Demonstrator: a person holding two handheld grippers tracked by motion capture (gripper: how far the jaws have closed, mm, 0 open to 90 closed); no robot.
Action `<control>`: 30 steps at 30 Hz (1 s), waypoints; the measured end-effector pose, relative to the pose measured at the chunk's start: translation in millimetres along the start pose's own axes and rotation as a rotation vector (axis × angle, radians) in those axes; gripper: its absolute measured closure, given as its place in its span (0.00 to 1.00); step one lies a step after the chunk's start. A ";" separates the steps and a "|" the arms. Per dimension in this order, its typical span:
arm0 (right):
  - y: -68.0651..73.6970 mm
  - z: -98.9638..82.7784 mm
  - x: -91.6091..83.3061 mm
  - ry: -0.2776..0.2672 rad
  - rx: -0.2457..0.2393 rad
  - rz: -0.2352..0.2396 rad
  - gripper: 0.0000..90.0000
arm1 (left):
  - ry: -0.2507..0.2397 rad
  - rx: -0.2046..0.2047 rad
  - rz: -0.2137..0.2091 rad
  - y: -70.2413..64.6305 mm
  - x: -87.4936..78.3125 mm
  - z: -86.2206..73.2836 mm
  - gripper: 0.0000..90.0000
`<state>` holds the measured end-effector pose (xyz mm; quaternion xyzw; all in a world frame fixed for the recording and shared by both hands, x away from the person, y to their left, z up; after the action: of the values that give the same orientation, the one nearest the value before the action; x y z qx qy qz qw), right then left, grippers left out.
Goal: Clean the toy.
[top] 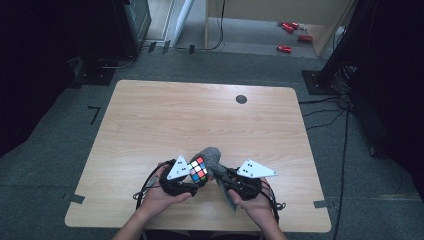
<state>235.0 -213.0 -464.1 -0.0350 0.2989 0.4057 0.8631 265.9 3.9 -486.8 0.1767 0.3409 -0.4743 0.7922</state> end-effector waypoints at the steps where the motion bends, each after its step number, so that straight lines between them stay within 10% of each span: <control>1: -1.4 -1.3 1.0 0.016 0.003 -0.007 0.85 | -0.008 -0.001 -0.005 0.8 -1.3 0.0 0.39; 13: -1.0 -0.2 -1.9 0.012 0.001 -0.011 0.85 | -0.022 0.097 -0.055 -11.7 -1.5 1.6 0.39; 26: -1.7 -3.3 -0.5 0.016 0.020 -0.002 0.85 | -0.021 0.074 -0.069 -9.8 0.6 1.2 0.39; 30: -6.3 -10.5 5.8 0.043 0.049 0.007 0.84 | -0.044 0.011 -0.087 -0.8 -3.3 0.9 0.39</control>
<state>237.2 -216.5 -477.0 -0.0213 0.3273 0.4006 0.8556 264.5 5.0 -483.8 0.1556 0.3280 -0.5142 0.7770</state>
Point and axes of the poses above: each handheld gripper's, and its own axes: x roughly forward along the jaws, z roughly out of its top, y roughly to its left, the point moved 2 cm from there along x, roughly forward along the jaws, and after that the axes turned 12 degrees about y, right-handed, at the moved point
